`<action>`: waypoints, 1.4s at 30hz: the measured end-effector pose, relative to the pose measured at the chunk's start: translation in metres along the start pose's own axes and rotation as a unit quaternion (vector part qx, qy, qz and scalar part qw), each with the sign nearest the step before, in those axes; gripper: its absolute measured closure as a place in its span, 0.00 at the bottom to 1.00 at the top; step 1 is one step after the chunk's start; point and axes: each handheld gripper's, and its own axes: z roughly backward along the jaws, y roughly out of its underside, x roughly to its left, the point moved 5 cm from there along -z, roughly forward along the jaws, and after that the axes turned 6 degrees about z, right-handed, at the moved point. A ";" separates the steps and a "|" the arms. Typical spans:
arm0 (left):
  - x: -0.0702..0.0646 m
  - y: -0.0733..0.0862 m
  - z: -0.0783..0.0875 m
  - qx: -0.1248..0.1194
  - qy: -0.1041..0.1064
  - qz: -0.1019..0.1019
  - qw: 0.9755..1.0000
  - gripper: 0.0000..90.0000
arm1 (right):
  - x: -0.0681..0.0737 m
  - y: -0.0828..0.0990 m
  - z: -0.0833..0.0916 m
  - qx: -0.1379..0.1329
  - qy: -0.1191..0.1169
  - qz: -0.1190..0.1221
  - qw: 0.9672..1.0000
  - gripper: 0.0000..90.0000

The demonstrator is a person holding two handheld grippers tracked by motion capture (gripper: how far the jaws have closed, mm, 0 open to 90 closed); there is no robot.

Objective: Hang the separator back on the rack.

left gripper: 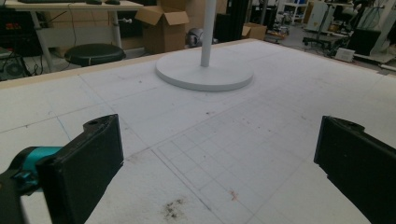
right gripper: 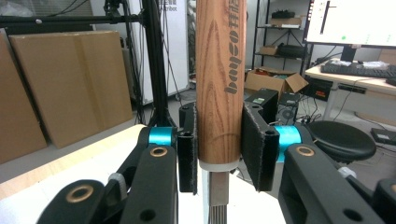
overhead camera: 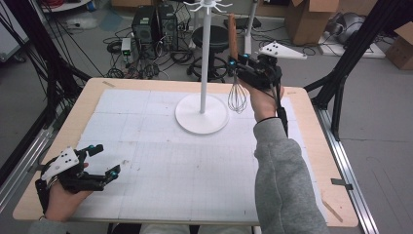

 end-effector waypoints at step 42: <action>0.002 0.001 0.003 -0.001 -0.004 0.004 1.000 0.02 | 0.006 -0.020 -0.021 -0.006 0.022 0.011 1.000 0.78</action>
